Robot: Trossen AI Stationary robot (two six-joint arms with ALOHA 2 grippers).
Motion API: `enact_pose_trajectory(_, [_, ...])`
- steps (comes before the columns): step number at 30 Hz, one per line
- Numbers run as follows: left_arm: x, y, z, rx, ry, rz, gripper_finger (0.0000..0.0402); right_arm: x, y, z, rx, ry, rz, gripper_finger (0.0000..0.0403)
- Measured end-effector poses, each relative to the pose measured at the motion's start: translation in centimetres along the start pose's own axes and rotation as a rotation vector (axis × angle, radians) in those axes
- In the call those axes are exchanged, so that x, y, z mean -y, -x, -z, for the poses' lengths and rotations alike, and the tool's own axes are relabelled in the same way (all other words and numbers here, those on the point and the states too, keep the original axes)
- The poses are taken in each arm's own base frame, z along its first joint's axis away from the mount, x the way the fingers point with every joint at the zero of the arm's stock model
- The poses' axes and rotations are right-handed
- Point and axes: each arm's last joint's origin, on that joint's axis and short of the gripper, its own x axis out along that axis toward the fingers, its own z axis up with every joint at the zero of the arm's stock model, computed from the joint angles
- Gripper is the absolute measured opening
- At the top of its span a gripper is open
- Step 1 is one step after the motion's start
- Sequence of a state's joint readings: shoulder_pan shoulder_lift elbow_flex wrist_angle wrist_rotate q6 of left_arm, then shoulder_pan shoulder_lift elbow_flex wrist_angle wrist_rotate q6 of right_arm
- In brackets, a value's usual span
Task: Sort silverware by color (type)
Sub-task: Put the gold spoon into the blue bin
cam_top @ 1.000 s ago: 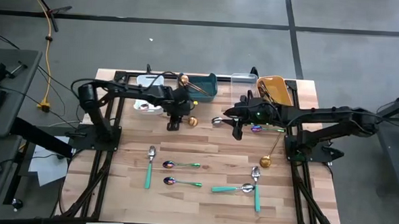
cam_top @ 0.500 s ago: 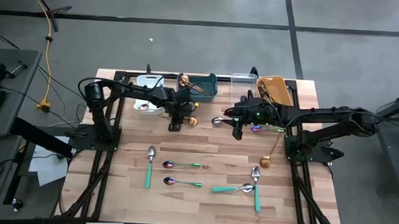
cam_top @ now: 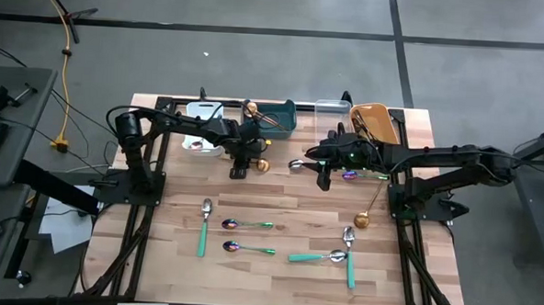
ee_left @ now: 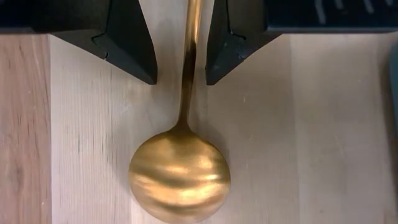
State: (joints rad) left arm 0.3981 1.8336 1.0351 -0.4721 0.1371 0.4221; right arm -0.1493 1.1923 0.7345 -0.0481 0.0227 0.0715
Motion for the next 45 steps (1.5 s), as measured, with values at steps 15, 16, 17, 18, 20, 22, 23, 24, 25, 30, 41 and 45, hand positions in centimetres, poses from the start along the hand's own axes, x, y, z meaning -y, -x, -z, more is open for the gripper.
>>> enact_pose_trajectory(15, [0.0,0.0,0.1,-0.010,0.001,-0.005,0.0062,0.0,0.0,0.0,0.000,0.001,0.000,0.0136])
enact_pose_trajectory(16, [0.0,0.0,0.1,-0.010,0.002,-0.005,0.0050,0.0,0.0,0.0,0.000,0.001,0.000,0.0136])
enact_pose_trajectory(17, [0.0,0.0,0.1,-0.010,0.002,-0.005,0.0038,0.0,0.0,0.0,0.000,0.001,0.000,0.0136])
enact_pose_trajectory(18, [0.0,0.0,0.1,-0.010,0.000,-0.005,0.0025,0.0,0.0,0.0,0.000,0.001,0.000,0.0136])
enact_pose_trajectory(20, [0.0,0.0,0.1,-0.006,0.002,-0.005,0.0012,0.0,0.0,0.0,0.000,0.000,0.000,0.0136])
enact_pose_trajectory(22, [0.0,0.0,0.0,-0.004,0.001,-0.006,0.0013,0.0,0.0,0.0,0.000,-0.005,0.000,0.0136])
enact_pose_trajectory(23, [0.0,0.0,0.1,-0.006,0.001,-0.010,0.0014,0.0,0.0,0.0,0.000,-0.011,0.000,0.0136])
enact_pose_trajectory(24, [0.0,0.1,0.1,-0.008,0.001,-0.015,0.0014,0.0,0.0,0.0,0.000,-0.019,0.000,0.0136])
enact_pose_trajectory(25, [0.0,0.2,0.1,-0.010,0.000,-0.023,0.0013,0.0,0.0,0.0,0.000,-0.024,0.000,0.0136])
enact_pose_trajectory(30, [0.0,1.1,0.0,-0.001,-0.035,-0.054,0.0008,0.0,0.0,0.0,0.000,-0.037,0.000,0.0136])
enact_pose_trajectory(41, [0.0,3.5,-0.7,0.092,-0.065,-0.108,0.0008,0.0,0.0,0.0,0.000,-0.037,0.000,0.0136])
enact_pose_trajectory(45, [0.1,4.3,-0.8,0.119,-0.069,-0.122,0.0008,0.0,0.0,0.0,0.000,-0.037,0.000,0.0136])
